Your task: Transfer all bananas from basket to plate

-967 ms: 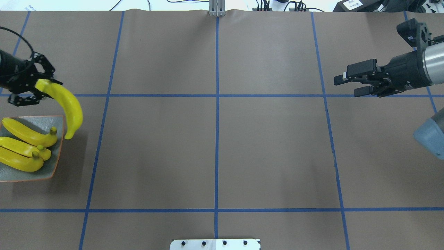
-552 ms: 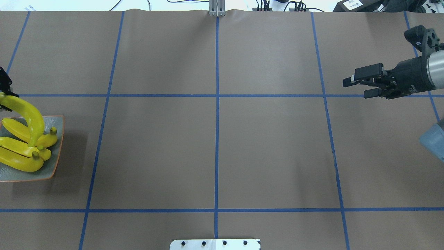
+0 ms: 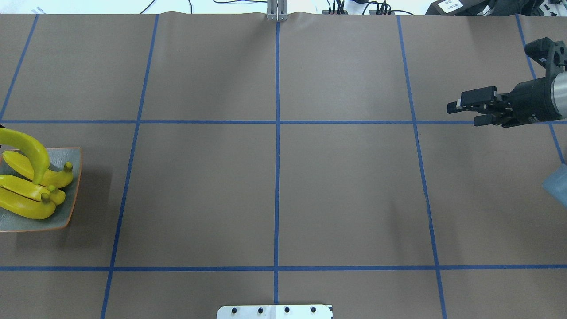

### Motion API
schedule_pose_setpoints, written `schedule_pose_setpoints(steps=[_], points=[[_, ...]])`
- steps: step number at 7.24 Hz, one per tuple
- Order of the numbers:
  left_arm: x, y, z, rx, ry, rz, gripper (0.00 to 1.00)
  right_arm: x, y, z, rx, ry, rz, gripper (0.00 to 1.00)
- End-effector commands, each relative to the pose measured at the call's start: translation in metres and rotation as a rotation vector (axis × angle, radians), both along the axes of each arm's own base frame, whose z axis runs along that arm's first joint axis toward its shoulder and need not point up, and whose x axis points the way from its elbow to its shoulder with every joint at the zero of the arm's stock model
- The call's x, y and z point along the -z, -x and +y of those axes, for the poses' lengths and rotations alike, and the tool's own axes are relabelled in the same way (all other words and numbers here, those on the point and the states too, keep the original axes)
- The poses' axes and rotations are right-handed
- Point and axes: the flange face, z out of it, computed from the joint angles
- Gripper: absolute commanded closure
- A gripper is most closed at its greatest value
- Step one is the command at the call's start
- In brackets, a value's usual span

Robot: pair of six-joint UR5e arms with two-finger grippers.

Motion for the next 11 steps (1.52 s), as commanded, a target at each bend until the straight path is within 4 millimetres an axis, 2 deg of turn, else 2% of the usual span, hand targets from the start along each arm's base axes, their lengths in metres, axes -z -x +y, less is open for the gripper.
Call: schedule_pose_setpoints(steps=[1, 2, 4, 5, 6, 9, 10, 11], points=[[-0.017, -0.002, -0.003, 0.040, 0.065, -0.013, 1.00, 0.000, -0.003, 0.001, -0.013, -0.018, 0.009, 0.00], [-0.030, -0.004, -0.005, 0.066, 0.101, -0.017, 1.00, -0.002, -0.005, 0.005, -0.013, -0.022, 0.006, 0.00], [-0.033, -0.013, -0.003, 0.065, 0.099, -0.008, 1.00, -0.002, -0.005, 0.005, -0.014, -0.023, 0.006, 0.00], [-0.032, -0.034, 0.003, 0.023, 0.097, -0.012, 1.00, -0.003, -0.005, 0.005, -0.014, -0.022, 0.007, 0.00], [-0.035, -0.066, 0.017, -0.048, 0.095, -0.022, 1.00, -0.003, -0.005, 0.005, -0.013, -0.021, 0.008, 0.00], [-0.036, -0.067, 0.019, -0.081, 0.055, -0.006, 1.00, -0.001, -0.006, 0.005, -0.016, -0.024, 0.007, 0.00], [-0.036, -0.066, 0.020, -0.101, 0.038, 0.000, 0.89, -0.001, -0.006, 0.005, -0.016, -0.025, 0.006, 0.00], [-0.036, -0.066, 0.020, -0.103, 0.038, 0.002, 0.01, -0.003, -0.006, 0.006, -0.014, -0.021, 0.008, 0.00]])
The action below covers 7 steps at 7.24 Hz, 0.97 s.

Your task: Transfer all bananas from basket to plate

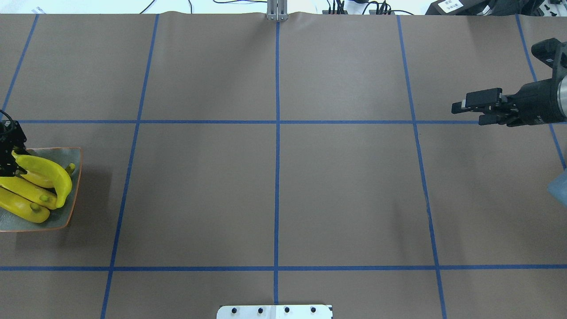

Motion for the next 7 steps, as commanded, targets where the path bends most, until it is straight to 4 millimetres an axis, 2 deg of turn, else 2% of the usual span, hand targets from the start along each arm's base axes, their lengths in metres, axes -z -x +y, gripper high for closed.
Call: schedule_pose_setpoints(steps=[1, 2, 3, 4, 5, 6, 7], points=[[0.005, 0.002, 0.001, -0.009, -0.014, 0.010, 0.00, -0.002, -0.001, 0.001, -0.001, 0.004, 0.002, 0.00], [0.009, 0.005, 0.002, -0.005, -0.019, 0.015, 0.00, -0.002, -0.001, 0.001, 0.001, 0.003, 0.001, 0.00], [0.016, 0.017, -0.002, 0.015, -0.019, 0.032, 0.00, -0.004, -0.001, 0.002, -0.001, 0.007, 0.005, 0.00], [0.032, 0.050, -0.013, 0.049, -0.024, 0.102, 0.00, -0.005, -0.003, 0.001, -0.004, 0.010, 0.006, 0.00], [0.056, 0.075, -0.022, 0.086, -0.019, 0.165, 0.00, -0.023, -0.021, 0.003, -0.033, 0.037, 0.024, 0.00], [0.086, 0.073, -0.037, 0.090, -0.065, 0.188, 0.00, -0.042, -0.055, 0.000, -0.098, 0.070, 0.046, 0.00], [0.101, 0.071, -0.044, 0.088, -0.096, 0.195, 0.00, -0.076, -0.096, -0.003, -0.157, 0.089, 0.102, 0.00]])
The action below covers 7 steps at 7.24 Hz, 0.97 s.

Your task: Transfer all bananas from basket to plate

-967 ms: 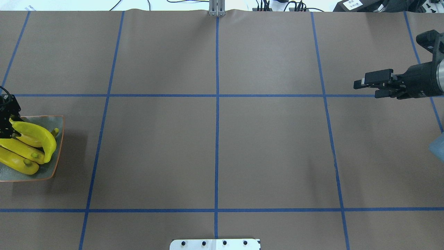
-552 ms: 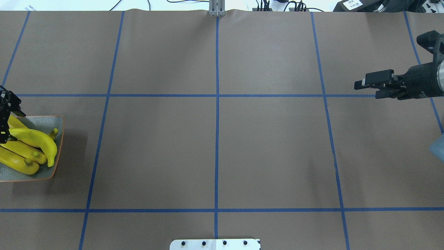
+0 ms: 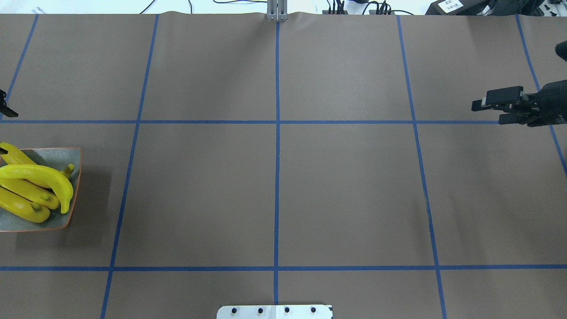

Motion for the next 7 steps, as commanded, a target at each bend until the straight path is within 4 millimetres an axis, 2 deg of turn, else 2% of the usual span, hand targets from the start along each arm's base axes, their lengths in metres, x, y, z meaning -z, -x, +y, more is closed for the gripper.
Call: schedule_pose_setpoints(steps=[1, 2, 3, 4, 5, 6, 7], points=[[0.050, 0.007, -0.006, -0.071, -0.180, 0.033, 0.00, -0.083, -0.085, 0.002, -0.056, -0.024, 0.149, 0.00], [0.074, 0.012, 0.000, -0.172, -0.337, 0.033, 0.00, -0.124, -0.118, 0.002, -0.027, -0.062, 0.248, 0.00], [0.090, 0.020, 0.004, -0.279, -0.497, 0.024, 0.00, -0.141, -0.136, 0.001, 0.014, -0.075, 0.313, 0.00], [0.092, 0.028, 0.004, -0.395, -0.645, 0.000, 0.00, -0.150, -0.156, 0.000, 0.051, -0.095, 0.371, 0.00], [0.088, 0.045, 0.004, -0.552, -0.831, -0.052, 0.00, -0.157, -0.168, -0.002, 0.111, -0.110, 0.425, 0.00], [0.060, 0.065, 0.013, -0.734, -0.978, -0.099, 0.00, -0.164, -0.171, -0.004, 0.165, -0.102, 0.457, 0.00], [0.041, 0.082, 0.016, -0.882, -1.097, -0.135, 0.00, -0.171, -0.173, -0.003, 0.208, -0.085, 0.474, 0.00]])
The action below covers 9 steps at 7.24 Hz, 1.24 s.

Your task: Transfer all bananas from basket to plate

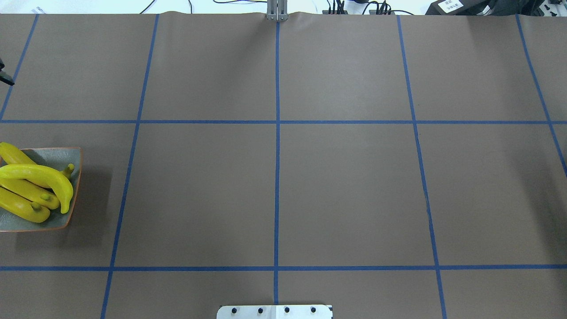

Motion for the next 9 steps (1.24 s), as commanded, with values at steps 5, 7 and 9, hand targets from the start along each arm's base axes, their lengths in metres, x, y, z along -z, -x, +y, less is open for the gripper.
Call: schedule_pose_setpoints(steps=[5, 7, 9], points=[[-0.116, 0.087, 0.012, -0.505, -0.445, -0.201, 0.00, -0.006, -0.004, -0.007, 0.134, 0.104, 0.014, 0.00], [-0.134, 0.090, 0.010, -0.550, -0.453, -0.201, 0.00, 0.007, -0.001, -0.021, 0.144, 0.153, -0.019, 0.00], [-0.139, 0.092, 0.012, -0.540, -0.438, -0.192, 0.00, 0.008, 0.001, -0.024, 0.147, 0.159, -0.022, 0.00]])
